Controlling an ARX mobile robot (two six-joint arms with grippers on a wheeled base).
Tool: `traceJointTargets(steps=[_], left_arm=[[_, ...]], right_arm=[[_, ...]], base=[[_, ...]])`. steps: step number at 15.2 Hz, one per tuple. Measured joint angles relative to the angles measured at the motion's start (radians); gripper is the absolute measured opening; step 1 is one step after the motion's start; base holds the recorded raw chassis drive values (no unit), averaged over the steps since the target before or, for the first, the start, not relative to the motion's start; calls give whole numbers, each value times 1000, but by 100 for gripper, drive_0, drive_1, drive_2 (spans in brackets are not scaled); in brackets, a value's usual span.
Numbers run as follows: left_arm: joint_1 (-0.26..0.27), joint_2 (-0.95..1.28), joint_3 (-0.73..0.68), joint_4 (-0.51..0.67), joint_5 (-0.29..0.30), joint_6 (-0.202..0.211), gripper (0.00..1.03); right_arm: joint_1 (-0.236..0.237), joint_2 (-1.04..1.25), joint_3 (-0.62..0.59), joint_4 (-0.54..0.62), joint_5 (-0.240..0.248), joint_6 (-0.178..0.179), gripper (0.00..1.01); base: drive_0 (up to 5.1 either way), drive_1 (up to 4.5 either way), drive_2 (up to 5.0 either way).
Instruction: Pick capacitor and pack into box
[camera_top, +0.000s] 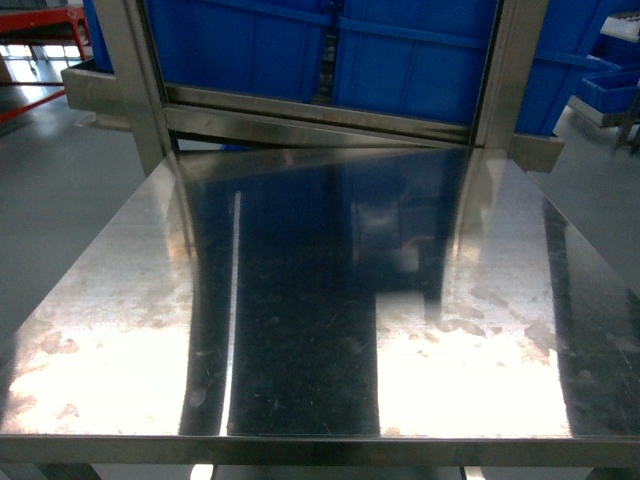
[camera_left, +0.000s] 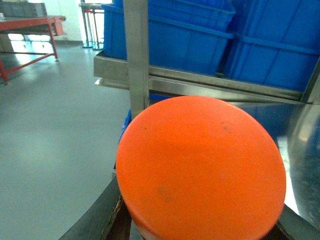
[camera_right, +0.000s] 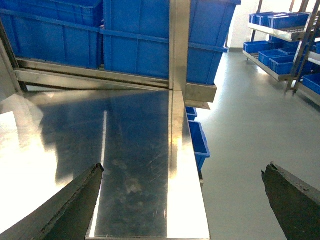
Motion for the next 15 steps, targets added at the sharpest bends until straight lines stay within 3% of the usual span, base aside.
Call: traceJointTargets(steps=[7,9,15], left_arm=[[-5,-256,-104,-158,6,0,45],[-5,-285,-133,-127,6,0,45],[-5,-422,-132,-272,6,0,45]], right_arm=[[0,0,0,1,0,0,98],[0,0,0,1,0,0,98],[0,0,0,1,0,0,98]], base=[[0,0,0],[0,0,0],[0,0,0]])
